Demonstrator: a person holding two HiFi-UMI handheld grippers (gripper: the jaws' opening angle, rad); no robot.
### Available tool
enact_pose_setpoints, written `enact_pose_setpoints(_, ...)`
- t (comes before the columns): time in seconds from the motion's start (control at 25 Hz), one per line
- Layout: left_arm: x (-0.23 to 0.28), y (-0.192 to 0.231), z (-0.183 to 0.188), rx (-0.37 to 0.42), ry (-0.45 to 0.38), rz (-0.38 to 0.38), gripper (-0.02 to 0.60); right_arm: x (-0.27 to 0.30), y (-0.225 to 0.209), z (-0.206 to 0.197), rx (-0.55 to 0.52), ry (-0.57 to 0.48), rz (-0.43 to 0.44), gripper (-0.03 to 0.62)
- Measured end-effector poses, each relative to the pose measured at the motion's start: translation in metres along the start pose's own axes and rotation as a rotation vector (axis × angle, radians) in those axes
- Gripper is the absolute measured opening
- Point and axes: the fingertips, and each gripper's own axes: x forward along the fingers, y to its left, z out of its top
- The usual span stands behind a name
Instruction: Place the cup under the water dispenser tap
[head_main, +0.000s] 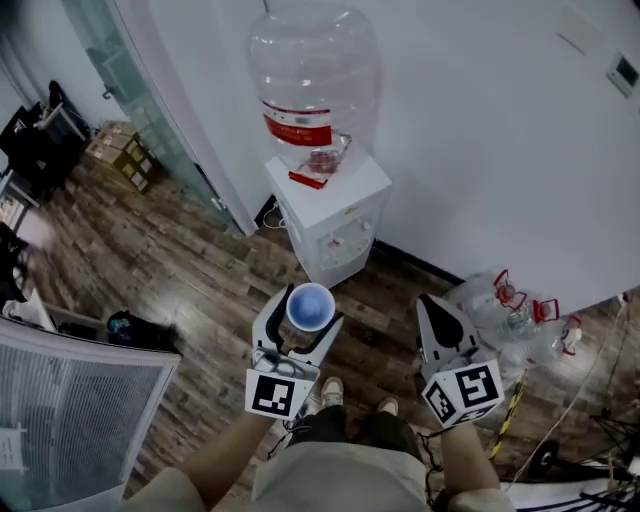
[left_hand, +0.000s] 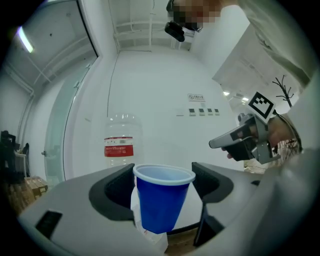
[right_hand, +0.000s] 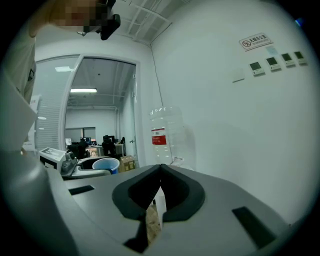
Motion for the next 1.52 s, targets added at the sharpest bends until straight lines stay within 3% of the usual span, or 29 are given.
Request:
enact_pose_setpoints(0.16,0.024,0.010,-0.028,-0.025,0.014,0.023,0.360,0.036,-0.017,-0.024,-0.022,0.025,0.003,0.006)
enact_pose_setpoints(0.64,0.095,0.023,-0.116,-0.042,0.037,0.197,0.360,0.140,-0.056,-0.093,-0.124,0.045,0.258,0.006)
enact_pose_setpoints(0.8,0.119,0.023,-0.158,0.016,0.062,0.231,0.360,0.168,-0.072,-0.126,-0.137,0.050,0.314,0.006)
enact_pose_setpoints(0.96,0.144,0.022,-0.202,-0.044,0.036,0.277,0.360,0.189,-0.087,-0.160,-0.126,0.003,0.333,0.006)
enact_pose_setpoints(1.12,0.166,0.017,-0.253,0.089,0.084,0.233,0.360,0.213,-0.102,-0.206,-0.109,0.006,0.322,0.006)
enact_pose_setpoints(1.2,0.173,0.017,-0.280,0.108,0.096,0.225,0.360,0.222,-0.107,-0.228,-0.096,0.016,0.319,0.006)
enact_pose_setpoints(1.4,0.186,0.029,-0.347,0.019,0.077,0.288,0.359,0.243,-0.117,-0.278,-0.079,0.038,0.323,0.006)
enact_pose_setpoints(1.52,0.196,0.038,-0.387,0.040,0.110,0.325,0.359,0.258,-0.121,-0.307,-0.074,0.054,0.326,0.006)
